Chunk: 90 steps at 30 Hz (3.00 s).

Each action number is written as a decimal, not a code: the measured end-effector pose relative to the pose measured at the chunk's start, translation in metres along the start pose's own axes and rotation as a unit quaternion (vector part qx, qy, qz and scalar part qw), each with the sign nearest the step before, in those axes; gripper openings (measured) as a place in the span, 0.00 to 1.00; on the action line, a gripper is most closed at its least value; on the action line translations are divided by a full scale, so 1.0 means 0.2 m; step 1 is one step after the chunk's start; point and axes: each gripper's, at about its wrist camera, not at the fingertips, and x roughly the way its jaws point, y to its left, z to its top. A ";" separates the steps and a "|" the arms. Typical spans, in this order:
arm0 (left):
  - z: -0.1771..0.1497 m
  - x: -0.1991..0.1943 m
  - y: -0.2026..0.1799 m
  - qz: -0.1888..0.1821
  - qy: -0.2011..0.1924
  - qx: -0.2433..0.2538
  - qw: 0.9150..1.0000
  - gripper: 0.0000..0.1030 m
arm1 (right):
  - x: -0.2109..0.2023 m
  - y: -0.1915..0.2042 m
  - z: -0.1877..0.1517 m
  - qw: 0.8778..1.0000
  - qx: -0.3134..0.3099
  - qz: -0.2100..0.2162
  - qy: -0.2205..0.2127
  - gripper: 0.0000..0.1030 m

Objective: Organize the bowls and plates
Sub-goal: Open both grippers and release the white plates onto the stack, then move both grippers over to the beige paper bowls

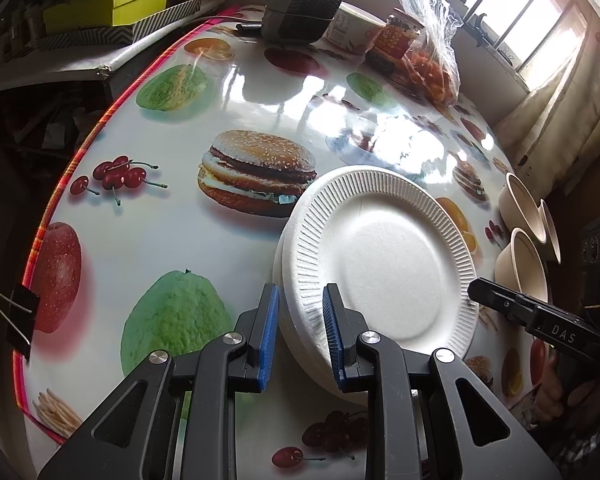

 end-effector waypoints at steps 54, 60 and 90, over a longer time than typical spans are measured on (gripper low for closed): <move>0.28 0.09 -0.83 -0.087 -0.010 0.122 0.989 0.41 | -0.58 -0.43 0.00 0.977 0.067 -0.088 -0.180 0.44; 0.32 0.19 -0.99 -0.102 0.002 0.132 0.986 0.41 | -0.67 -0.59 -0.03 0.965 0.097 -0.125 -0.210 0.44; 0.57 0.60 -1.35 -0.111 0.051 0.135 0.983 0.41 | -0.61 -0.97 0.10 0.964 0.135 -0.091 -0.212 0.40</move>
